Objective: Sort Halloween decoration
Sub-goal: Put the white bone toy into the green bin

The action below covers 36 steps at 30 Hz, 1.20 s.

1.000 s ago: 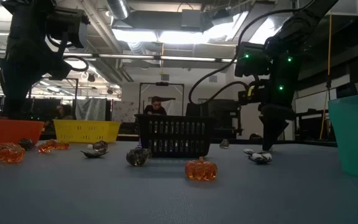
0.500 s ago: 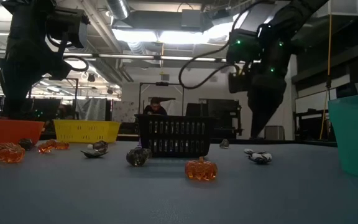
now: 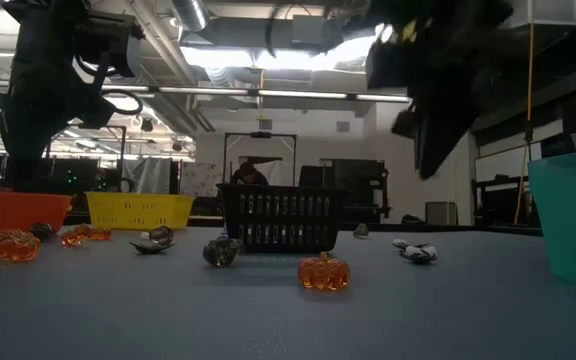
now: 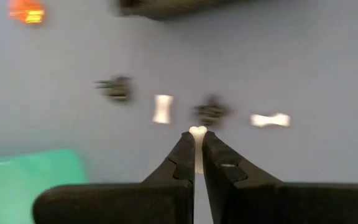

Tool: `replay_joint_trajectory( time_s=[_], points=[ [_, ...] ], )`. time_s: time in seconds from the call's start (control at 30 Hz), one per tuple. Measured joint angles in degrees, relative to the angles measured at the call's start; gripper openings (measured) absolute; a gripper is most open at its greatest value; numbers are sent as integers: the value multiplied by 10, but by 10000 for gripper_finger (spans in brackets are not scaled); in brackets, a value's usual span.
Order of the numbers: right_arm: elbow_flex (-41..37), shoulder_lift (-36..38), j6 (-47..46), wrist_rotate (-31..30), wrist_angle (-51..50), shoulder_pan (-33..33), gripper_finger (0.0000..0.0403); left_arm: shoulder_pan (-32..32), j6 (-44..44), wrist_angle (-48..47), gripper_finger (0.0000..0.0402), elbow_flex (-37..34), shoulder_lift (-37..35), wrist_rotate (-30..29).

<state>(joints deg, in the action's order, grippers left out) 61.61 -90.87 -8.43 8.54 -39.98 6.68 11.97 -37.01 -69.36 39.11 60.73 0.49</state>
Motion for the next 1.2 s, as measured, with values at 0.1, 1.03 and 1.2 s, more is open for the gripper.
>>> replay_joint_trajectory(
  time_s=[0.1,1.03,1.2],
  points=[
    [20,0,-4,0,-16,41,14,0,0,0,136,0,0,0],
    [33,0,-213,6,-51,265,14,0,0,0,136,0,0,0],
    [33,0,-213,16,-51,263,15,0,-1,0,136,0,0,0]
  ],
)
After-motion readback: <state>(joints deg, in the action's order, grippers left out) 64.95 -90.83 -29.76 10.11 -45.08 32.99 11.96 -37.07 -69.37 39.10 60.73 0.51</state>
